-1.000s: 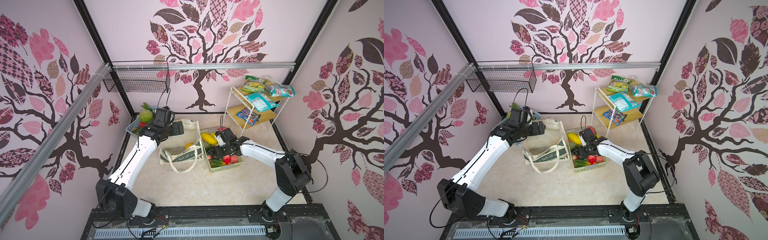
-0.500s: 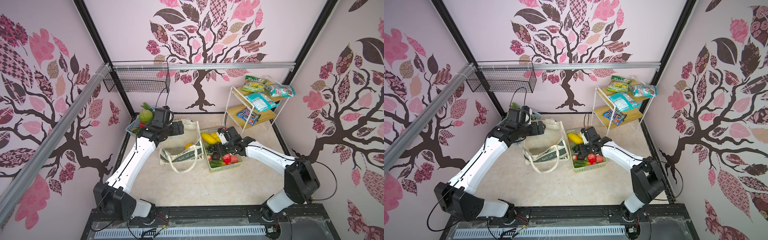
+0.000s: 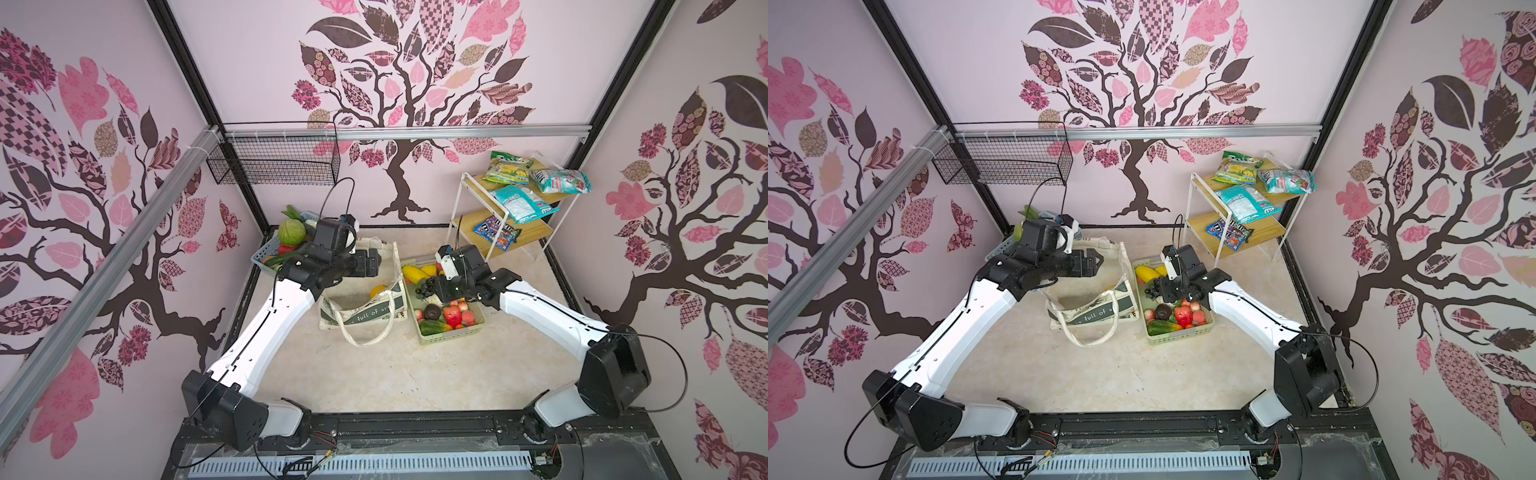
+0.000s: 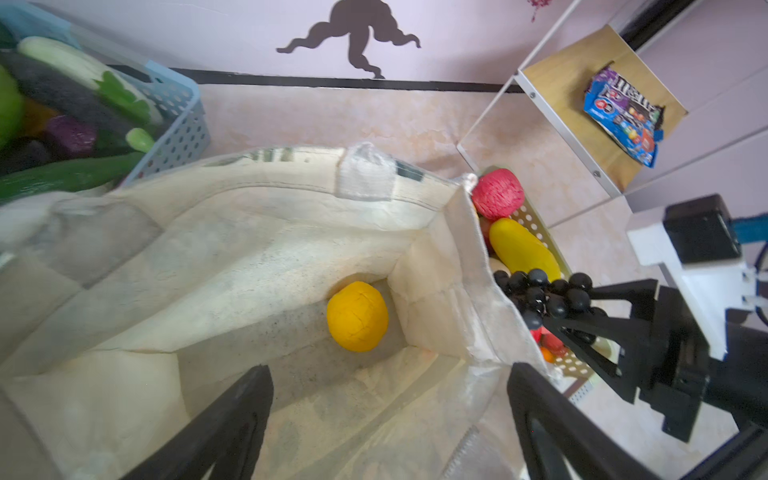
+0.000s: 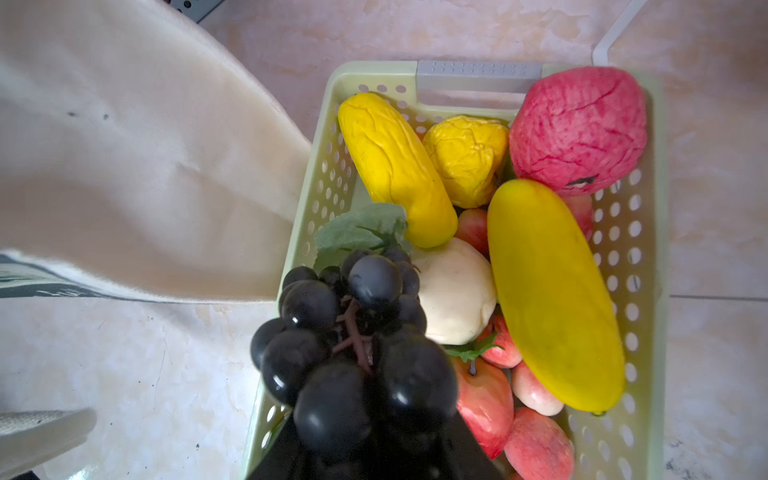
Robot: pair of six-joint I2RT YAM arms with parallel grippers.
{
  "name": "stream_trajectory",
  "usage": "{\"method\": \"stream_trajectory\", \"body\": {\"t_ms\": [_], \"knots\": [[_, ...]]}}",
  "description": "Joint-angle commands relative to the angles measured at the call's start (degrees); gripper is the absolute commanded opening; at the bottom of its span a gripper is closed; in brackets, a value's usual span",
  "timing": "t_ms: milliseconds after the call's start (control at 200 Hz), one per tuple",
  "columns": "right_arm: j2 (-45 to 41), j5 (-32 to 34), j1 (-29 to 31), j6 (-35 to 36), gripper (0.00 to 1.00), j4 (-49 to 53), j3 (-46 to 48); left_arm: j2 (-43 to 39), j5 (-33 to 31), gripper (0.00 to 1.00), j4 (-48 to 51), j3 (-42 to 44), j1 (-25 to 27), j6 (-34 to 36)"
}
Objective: Place the food into the grocery bag and tie it
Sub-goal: 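Lift the black grapes with the right gripper toward the left gripper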
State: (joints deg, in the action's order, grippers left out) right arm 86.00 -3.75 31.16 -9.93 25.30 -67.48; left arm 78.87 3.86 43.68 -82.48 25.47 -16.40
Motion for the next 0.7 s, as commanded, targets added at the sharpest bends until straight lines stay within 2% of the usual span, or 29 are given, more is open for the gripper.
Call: {"method": "stream_trajectory", "body": {"t_ms": [0,155,360,695], "knots": [[-2.83,0.4,-0.08,0.18,0.36,1.33,-3.81,-1.49,0.86,0.92,0.01,-3.18,2.34,2.25],[-3.37,-0.19,-0.1,0.18,0.37,3.15,-6.36,-2.3,3.23,0.92,-1.24,-3.56,4.68,3.04],[-4.65,-1.08,-0.13,-0.12,0.37,4.59,-8.8,-2.31,3.12,0.92,-1.92,-3.49,10.12,6.7],[-6.54,-1.09,-0.13,-0.35,0.38,5.8,-10.89,-0.43,5.49,0.92,-4.4,-1.84,12.21,5.72]]}}
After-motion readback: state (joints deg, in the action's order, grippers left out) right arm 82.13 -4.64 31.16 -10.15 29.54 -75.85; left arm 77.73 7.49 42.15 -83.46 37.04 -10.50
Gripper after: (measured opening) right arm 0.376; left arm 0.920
